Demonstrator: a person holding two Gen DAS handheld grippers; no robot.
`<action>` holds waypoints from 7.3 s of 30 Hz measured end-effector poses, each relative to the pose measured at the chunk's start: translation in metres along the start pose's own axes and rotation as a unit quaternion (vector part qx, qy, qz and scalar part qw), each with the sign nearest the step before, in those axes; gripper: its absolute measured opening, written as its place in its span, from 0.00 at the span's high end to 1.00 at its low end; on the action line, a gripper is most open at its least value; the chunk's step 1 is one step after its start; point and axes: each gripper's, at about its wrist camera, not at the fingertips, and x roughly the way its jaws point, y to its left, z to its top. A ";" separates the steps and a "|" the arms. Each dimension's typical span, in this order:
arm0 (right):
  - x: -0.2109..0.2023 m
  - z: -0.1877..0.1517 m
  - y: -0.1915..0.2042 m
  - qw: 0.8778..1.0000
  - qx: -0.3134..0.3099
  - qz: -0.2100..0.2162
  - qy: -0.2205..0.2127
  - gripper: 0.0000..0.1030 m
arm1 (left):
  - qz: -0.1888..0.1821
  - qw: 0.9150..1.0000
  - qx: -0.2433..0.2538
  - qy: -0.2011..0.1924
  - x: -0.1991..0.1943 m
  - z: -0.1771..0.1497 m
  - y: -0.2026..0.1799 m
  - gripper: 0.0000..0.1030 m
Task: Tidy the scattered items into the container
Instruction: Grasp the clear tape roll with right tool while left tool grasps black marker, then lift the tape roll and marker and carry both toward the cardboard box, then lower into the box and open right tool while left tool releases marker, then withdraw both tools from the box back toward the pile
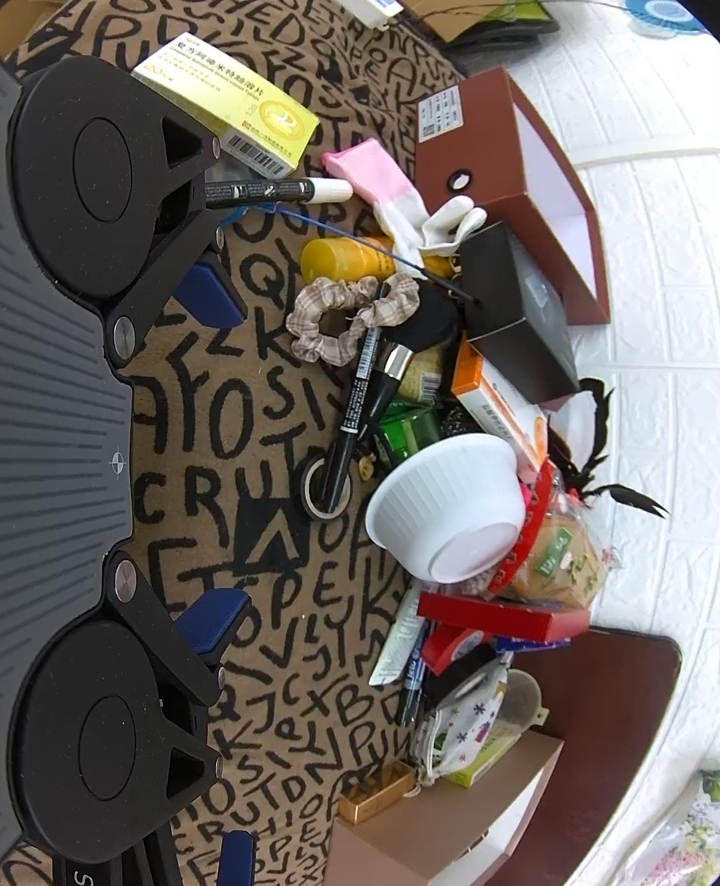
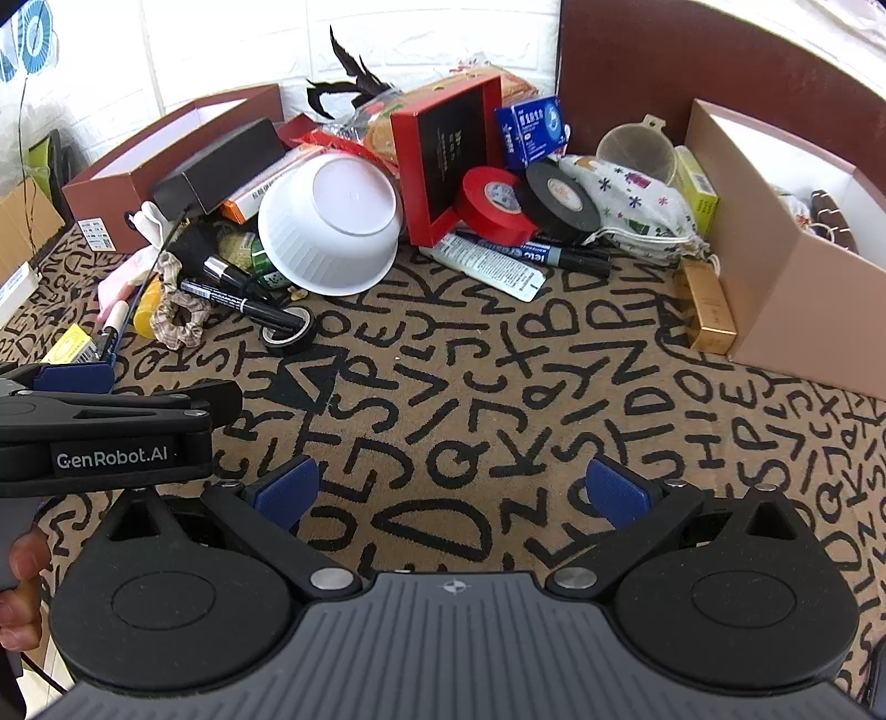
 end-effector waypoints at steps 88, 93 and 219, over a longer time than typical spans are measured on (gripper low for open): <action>0.045 -0.025 0.012 0.991 -0.070 0.115 -0.017 0.31 | 0.021 0.994 -0.099 0.044 0.062 0.023 0.036 0.53; 0.041 -0.031 0.011 0.991 -0.071 0.111 -0.019 0.31 | -0.013 0.994 -0.095 0.046 0.048 0.008 0.041 0.81; -0.060 0.038 -0.151 0.974 -0.012 -0.101 -0.201 0.01 | -0.247 0.966 0.058 -0.041 -0.007 0.098 -0.214 0.00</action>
